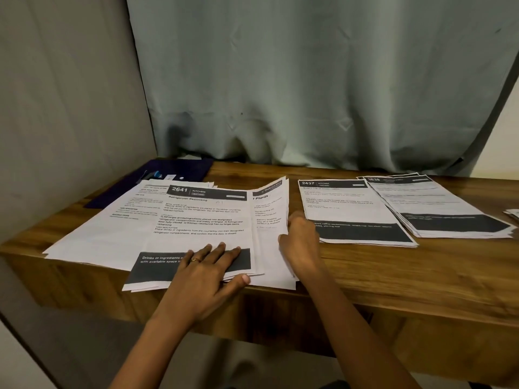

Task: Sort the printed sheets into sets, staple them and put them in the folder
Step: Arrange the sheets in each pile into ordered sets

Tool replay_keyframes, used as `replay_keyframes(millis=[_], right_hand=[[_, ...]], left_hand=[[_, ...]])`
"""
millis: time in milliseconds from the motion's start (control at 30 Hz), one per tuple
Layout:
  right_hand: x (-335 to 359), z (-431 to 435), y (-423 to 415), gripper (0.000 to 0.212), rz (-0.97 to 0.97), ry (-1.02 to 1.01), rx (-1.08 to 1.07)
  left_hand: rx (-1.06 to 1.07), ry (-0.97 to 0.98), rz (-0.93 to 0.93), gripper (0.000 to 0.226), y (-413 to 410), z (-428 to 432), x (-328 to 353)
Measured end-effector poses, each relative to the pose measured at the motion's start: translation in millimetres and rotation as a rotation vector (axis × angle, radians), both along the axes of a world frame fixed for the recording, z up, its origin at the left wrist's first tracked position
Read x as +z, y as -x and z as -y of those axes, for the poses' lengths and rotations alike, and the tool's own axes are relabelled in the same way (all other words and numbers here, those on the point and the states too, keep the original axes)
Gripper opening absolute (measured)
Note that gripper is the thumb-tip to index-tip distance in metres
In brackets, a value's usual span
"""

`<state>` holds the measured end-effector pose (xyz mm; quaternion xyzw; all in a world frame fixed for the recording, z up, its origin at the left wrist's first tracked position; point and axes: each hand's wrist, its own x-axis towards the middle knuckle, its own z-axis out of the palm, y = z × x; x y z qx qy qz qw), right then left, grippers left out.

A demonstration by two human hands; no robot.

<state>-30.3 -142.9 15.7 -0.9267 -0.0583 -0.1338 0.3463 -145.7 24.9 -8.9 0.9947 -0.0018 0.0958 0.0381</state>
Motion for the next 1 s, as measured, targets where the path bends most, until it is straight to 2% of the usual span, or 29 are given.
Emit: replay_keyframes(millis=[100, 367, 433, 500, 633, 733, 867, 1000], right_hand=[[0.6, 2.2, 1.2, 0.031, 0.023, -0.018, -0.010], [-2.1, 6.1, -0.5, 0.019, 0.017, -0.063, -0.024], [-2.8, 5.5, -0.1, 0.018, 0.029, -0.054, -0.027], [-2.9, 5.1, 0.2, 0.021, 0.048, -0.034, -0.023], [-1.3, 7.1, -0.2, 0.025, 0.048, 0.004, 0.013], [1.2, 7.9, 2.5, 0.022, 0.026, -0.030, 0.042], [6.6, 8.2, 7.2, 0.018, -0.032, -0.122, 0.090], [7.2, 8.0, 8.2, 0.019, -0.050, -0.184, 0.092]], left_hand=[[-0.005, 0.047, -0.003, 0.097, 0.4, -1.4, -0.8], [-0.078, 0.364, 0.050, 0.079, 4.0, -9.0, -1.7], [-0.083, 0.457, 0.139, 0.062, 2.8, -7.9, -0.6], [-0.012, 0.572, 0.319, 0.039, 4.8, -1.7, -0.1], [0.246, 1.059, 0.581, 0.021, 8.7, 5.5, 5.3], [0.354, 1.290, 0.700, 0.019, 7.1, 4.0, 8.5], [0.413, 1.520, 0.825, 0.034, 7.9, -0.9, 12.2], [0.411, 1.609, 0.861, 0.035, 8.6, -4.7, 16.9]])
